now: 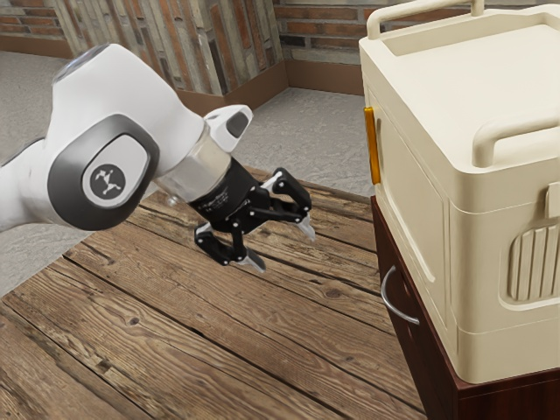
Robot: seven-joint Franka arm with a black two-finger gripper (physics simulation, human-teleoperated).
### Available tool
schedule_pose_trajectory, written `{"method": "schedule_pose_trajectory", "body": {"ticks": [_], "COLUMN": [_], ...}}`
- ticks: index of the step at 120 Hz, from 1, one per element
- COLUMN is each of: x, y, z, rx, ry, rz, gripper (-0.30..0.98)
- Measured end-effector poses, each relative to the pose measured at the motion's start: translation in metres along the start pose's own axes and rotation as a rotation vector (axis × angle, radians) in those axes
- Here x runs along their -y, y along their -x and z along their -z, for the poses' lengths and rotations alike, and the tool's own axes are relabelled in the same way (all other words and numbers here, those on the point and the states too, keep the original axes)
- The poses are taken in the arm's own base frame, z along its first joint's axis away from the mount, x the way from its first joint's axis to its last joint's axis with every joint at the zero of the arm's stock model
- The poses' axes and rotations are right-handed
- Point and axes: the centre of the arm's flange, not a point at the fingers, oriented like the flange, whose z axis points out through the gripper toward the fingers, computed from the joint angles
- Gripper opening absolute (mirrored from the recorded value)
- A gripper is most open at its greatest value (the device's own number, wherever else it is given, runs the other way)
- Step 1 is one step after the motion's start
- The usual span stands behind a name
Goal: Pull the drawer handle with one arm to open the drawer
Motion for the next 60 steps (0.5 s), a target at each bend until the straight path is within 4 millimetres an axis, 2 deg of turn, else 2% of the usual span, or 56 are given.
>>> {"method": "schedule_pose_trajectory", "body": {"ticks": [7,18,51,60], "x": [-0.005,-0.006,-0.006,-0.008], "y": [0.015,0.025,0.013,0.015], "z": [-0.001,-0.011,-0.048,-0.053], "rx": [0.010,0.012,-0.021,-0.025], "ry": [0.035,0.066,0.111,0.118], "rz": [0.008,0.032,0.118,0.123], "gripper": [0.57,0.54,0.42,0.39]}}
